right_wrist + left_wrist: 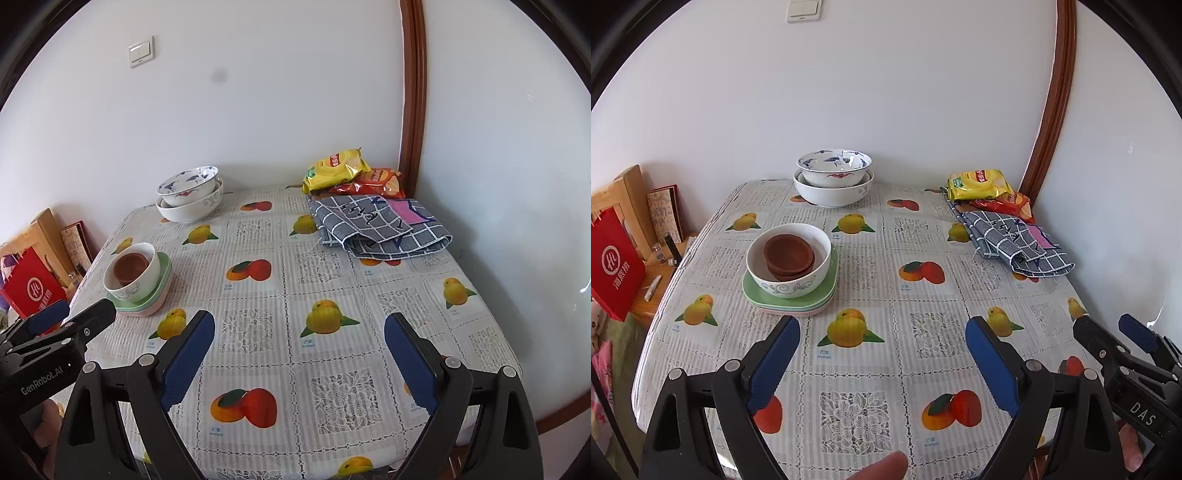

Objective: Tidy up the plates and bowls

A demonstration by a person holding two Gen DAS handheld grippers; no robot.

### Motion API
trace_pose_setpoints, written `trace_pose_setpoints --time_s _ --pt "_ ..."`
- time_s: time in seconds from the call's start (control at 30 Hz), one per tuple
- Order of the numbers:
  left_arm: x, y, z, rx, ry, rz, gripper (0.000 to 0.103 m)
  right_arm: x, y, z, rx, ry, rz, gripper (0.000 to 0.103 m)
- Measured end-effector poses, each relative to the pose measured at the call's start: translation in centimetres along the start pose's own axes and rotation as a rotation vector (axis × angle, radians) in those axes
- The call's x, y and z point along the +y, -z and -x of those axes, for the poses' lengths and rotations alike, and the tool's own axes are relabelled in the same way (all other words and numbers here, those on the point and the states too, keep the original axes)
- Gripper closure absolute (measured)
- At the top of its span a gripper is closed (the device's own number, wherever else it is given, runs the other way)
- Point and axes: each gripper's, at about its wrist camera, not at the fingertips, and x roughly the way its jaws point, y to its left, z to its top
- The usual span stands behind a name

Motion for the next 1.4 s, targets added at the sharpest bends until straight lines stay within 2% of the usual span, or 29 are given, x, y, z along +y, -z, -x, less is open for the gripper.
trace_pose_setpoints --time_s 0.2,0.6,1.4 --pt "-0.5 0.2 0.3 0.016 0.024 -0.002 0.012 -0.5 0.0 0.7 -0.005 0.002 -0.012 0.011" --pt "-0.9 0.5 1.3 -0.003 -0.002 -0.037 0.008 -0.2 0.4 1.1 0.001 -0.003 -0.002 0.01" --pt "-0.4 0.6 1.2 0.004 -0.02 -0.028 0.006 -0.6 0.8 0.8 0.025 0.009 -0.025 0.01"
